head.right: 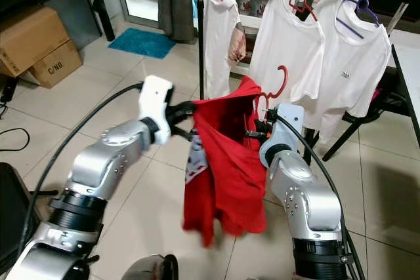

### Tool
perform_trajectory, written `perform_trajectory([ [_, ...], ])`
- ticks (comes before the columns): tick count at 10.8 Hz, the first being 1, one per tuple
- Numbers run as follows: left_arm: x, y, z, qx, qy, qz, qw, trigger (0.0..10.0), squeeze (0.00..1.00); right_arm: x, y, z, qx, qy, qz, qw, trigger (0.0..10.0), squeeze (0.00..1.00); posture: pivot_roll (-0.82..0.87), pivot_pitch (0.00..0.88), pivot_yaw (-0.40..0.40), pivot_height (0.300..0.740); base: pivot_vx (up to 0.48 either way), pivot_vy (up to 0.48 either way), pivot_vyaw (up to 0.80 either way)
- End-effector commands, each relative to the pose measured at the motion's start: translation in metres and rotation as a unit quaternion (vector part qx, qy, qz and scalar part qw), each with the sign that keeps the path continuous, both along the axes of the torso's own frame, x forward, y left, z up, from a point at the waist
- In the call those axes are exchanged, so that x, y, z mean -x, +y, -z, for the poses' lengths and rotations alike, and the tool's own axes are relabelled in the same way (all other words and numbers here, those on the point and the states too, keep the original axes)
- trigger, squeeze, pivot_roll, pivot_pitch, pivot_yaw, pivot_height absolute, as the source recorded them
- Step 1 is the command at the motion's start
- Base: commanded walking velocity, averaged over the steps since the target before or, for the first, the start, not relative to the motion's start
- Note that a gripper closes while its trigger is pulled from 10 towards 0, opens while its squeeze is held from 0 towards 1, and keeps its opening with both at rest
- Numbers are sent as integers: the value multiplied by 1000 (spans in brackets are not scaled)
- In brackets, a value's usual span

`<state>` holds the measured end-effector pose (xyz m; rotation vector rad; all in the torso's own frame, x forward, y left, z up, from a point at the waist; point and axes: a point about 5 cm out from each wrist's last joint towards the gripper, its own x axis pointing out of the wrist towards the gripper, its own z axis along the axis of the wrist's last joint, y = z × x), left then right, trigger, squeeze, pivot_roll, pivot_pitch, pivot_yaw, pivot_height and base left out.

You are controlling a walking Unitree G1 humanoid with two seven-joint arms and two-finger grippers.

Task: Hang hanger

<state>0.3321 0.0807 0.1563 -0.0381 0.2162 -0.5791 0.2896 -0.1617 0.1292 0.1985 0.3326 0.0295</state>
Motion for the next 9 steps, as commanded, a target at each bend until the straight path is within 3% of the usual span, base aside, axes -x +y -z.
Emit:
perform_trajectory([
  [1,-5,3,-22,18,-42,-4,999,10000,1000,-3,-2,-9,-6,-20,5,1000,10000,0,60,25,17,740,0,0,0],
  [3,-4,17,-23,-12,-70,6,997,10000,1000,-6,1,-13,-21,-27,9,999,10000,0,62,29,16,740,0,0,0],
  [4,4,16,-21,-14,-69,64,995,10000,1000,-10,1,-17,-28,-34,17,999,10000,0,62,30,17,740,0,0,0],
  [6,28,14,-6,-57,-49,214,974,10000,1000,-22,-2,-28,-64,-50,65,995,10000,0,64,33,17,740,0,0,0],
  [8,38,5,-2,-48,-38,268,961,10000,1000,-32,-3,-34,-114,-52,111,986,10000,0,59,35,20,740,0,0,0],
  [9,39,-4,10,-59,-40,269,961,10000,1000,-46,-4,-41,-146,-51,152,976,10000,0,57,35,23,740,0,0,0],
])
